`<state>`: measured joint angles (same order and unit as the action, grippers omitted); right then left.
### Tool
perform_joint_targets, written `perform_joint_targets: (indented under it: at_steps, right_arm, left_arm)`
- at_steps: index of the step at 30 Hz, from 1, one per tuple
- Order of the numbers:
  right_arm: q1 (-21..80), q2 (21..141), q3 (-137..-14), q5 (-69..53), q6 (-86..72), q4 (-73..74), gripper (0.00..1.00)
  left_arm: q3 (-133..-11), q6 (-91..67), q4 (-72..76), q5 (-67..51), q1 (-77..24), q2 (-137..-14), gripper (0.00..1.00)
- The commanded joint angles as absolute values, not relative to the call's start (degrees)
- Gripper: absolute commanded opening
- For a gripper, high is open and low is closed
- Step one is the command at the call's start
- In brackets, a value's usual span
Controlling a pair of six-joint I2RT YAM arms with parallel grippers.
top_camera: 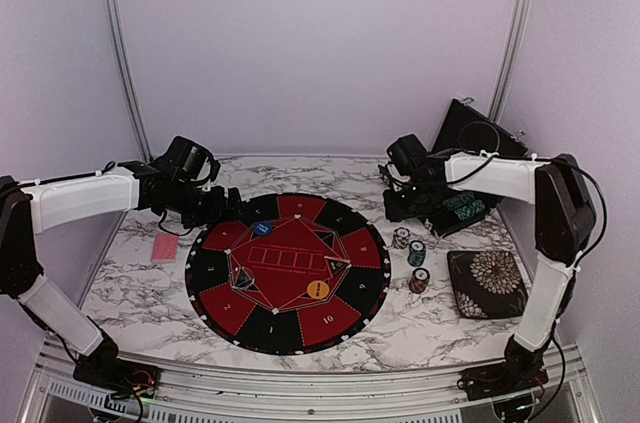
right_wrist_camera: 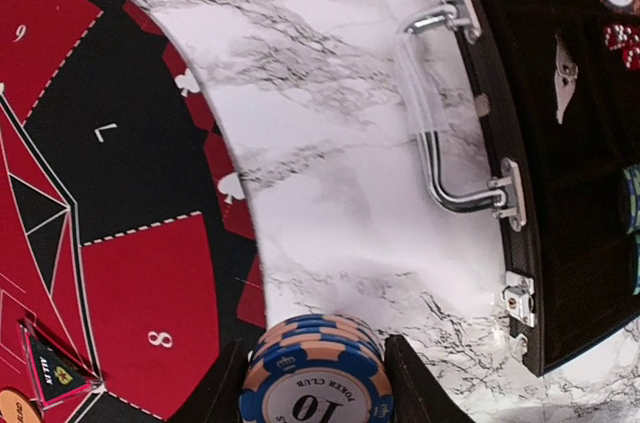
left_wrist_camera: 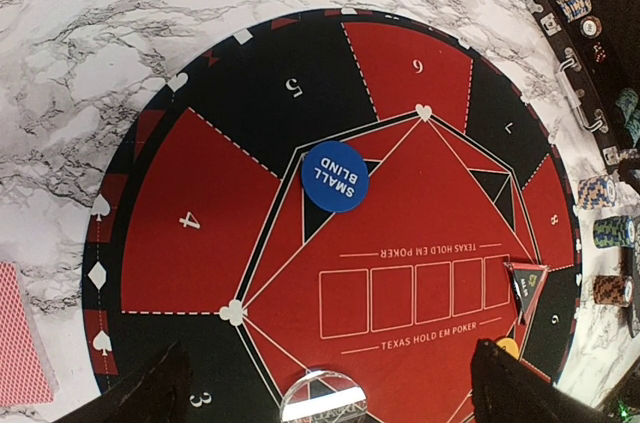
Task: Distribute texas hold em gaming equipment
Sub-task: Pick up the pile of poker chips from the pile of poker chips, then place the poker chips pile in the community card area.
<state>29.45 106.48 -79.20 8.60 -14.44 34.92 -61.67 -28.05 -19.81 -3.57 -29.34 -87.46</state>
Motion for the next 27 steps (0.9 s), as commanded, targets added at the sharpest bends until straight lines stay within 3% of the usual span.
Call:
perform_joint_targets:
  at_steps: [1, 27]
  right_arm:
    - [33.22, 109.29, -85.47, 9.91, -13.54, 36.33, 0.32]
    - [51.94, 139.08, -122.11, 9.00, -10.30, 43.19, 0.32]
  left_arm:
    - [-62.58, -27.70, -19.83, -3.45, -29.09, -87.96, 0.99]
    - [-60.56, -27.51, -19.80, -3.69, -28.74, -86.26, 0.99]
